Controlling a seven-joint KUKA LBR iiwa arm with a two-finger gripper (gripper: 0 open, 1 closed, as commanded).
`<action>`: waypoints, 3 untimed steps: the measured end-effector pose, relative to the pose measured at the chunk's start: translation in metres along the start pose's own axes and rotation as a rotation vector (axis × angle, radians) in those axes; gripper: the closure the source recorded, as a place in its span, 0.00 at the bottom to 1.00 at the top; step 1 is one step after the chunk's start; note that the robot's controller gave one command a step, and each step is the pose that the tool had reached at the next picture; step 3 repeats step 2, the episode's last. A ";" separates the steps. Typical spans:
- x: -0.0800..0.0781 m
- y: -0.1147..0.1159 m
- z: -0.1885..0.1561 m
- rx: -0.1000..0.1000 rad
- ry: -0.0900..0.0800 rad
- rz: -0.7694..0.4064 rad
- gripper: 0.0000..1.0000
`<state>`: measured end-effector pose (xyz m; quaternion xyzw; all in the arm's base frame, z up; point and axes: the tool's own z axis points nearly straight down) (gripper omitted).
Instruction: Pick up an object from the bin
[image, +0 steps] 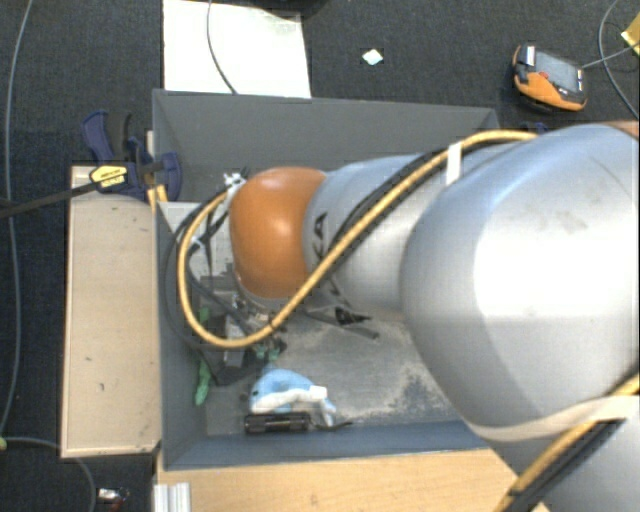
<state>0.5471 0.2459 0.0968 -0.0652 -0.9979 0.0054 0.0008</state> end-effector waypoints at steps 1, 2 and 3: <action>-0.003 0.001 -0.031 -0.006 -0.010 0.001 1.00; -0.002 0.000 -0.057 -0.005 -0.008 0.001 1.00; -0.002 0.000 -0.057 -0.005 -0.008 0.001 1.00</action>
Offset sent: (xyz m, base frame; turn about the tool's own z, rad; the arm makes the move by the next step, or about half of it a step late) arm 0.0028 0.0013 0.0265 0.0006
